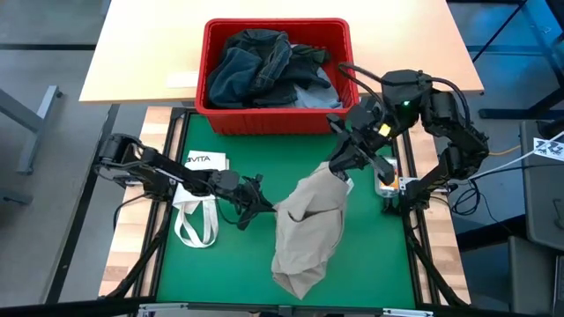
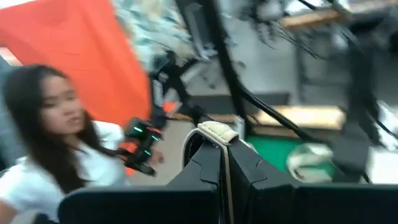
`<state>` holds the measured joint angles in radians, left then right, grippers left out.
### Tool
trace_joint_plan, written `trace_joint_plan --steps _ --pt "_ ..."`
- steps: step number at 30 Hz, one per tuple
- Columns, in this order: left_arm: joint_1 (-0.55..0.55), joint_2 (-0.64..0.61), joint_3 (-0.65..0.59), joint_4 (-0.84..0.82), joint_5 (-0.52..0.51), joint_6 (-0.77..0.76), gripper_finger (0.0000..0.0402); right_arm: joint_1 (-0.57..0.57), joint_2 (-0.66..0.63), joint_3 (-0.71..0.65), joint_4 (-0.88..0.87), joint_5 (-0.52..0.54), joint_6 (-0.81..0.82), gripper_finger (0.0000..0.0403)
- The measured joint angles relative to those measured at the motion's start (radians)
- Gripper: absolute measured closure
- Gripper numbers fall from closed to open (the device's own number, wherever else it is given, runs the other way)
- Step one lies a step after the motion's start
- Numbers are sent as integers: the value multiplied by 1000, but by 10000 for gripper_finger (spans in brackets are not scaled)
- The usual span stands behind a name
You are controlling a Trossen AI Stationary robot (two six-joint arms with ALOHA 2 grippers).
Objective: Fold Laundry from Bin
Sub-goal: Fold the gray shorts
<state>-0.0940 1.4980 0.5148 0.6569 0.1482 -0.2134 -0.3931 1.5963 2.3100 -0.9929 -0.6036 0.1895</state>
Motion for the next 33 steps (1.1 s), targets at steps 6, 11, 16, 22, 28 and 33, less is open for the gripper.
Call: trace_joint_plan --steps 6,11,16,22,28,33 --pt "-1 -245 0 -408 -72 -24 399 9 -24 0 -293 296 -85 395" --pt "14 -477 0 -685 -154 -86 400 29 -24 -9 -507 599 -32 395" --pt "24 -629 0 -885 -184 -124 400 68 -23 -121 -574 727 101 395" --pt "24 -733 -1 -1129 -236 -194 401 138 -32 -284 -576 824 195 395" --pt "24 -773 -1 -1208 -378 -229 401 120 -41 -424 -576 952 203 395" --pt "58 -758 -1 -1210 -513 -229 401 4 -40 -567 -486 979 142 395"
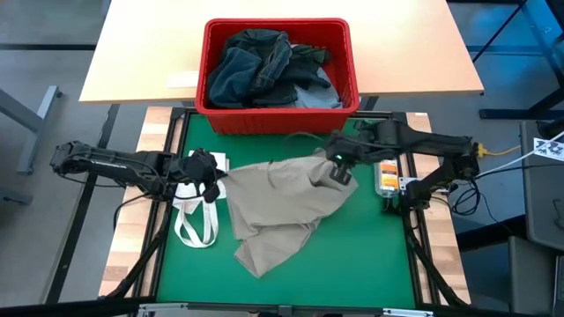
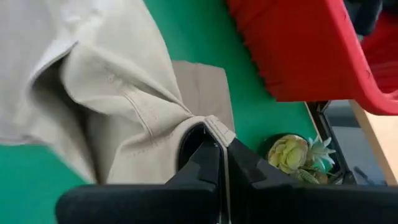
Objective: Fold Laundry from Bin
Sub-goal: Fold the gray shorts
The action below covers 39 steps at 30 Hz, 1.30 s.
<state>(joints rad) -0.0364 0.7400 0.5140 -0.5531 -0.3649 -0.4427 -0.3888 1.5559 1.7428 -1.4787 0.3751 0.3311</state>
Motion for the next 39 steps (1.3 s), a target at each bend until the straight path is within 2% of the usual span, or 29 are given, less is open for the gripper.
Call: trace_joint_plan --steps 7,16,23,32,39 --pt "83 92 0 0 -84 -1 401 -148 2 -202 277 -1 -130 395" --pt "194 178 0 3 -207 0 401 -210 1 -346 462 17 -155 395" --pt "276 183 0 13 -224 57 398 -207 1 -382 515 167 -155 395" --pt "322 183 0 29 -222 60 374 -208 1 -384 621 165 -155 395" --pt "349 183 0 30 -221 60 361 -208 1 -384 624 164 -155 393"
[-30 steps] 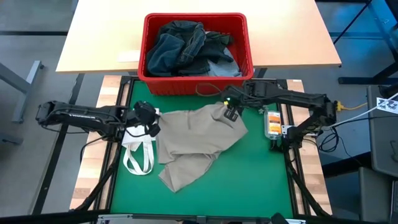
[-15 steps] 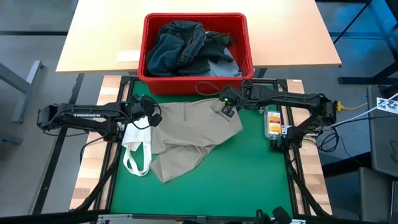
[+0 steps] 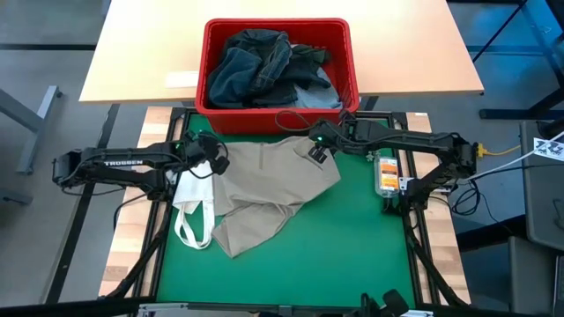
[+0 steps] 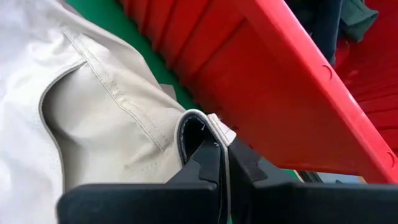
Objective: Fold Laundry from Bin
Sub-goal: Fold the gray shorts
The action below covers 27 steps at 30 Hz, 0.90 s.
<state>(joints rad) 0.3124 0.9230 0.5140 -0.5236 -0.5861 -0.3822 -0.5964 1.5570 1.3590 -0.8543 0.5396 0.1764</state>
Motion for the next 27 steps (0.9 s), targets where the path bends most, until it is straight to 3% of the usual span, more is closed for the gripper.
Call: trace_joint_plan --steps 8,15,21,27 --pt "32 0 0 0 -10 42 326 0 0 0 0 57 -25 310" --pt "42 0 0 0 -10 53 272 0 0 0 0 63 -26 235" --pt "42 -2 0 0 -9 54 223 0 0 0 -13 63 -73 208" --pt "42 -9 43 -22 -2 108 206 0 -14 25 -52 58 -163 205"
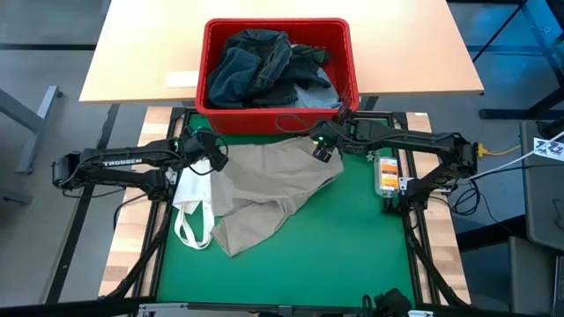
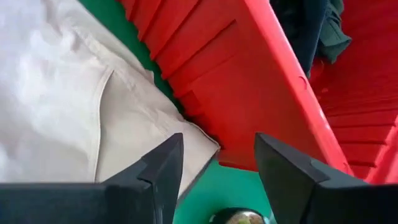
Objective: Fold Laundry from Bin
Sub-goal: Fold the gray shorts
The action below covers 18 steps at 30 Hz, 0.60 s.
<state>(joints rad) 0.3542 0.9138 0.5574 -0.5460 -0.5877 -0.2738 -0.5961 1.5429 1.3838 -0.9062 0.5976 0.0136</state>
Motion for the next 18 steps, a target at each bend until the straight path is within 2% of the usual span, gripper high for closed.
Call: trace_joint_plan --steps 5,9,12,15,18 --pt "-1 0 83 -3 15 73 206 0 -2 118 -151 -6 -2 205" --pt "-1 0 147 -2 120 75 205 1 -5 214 -288 -58 17 205" --pt "-13 0 170 20 276 67 205 1 -5 247 -376 -194 60 205" --pt "-51 0 170 36 446 32 205 1 -5 241 -452 -375 65 205" --pt "-120 4 170 39 565 -33 205 6 -5 208 -492 -516 65 205"
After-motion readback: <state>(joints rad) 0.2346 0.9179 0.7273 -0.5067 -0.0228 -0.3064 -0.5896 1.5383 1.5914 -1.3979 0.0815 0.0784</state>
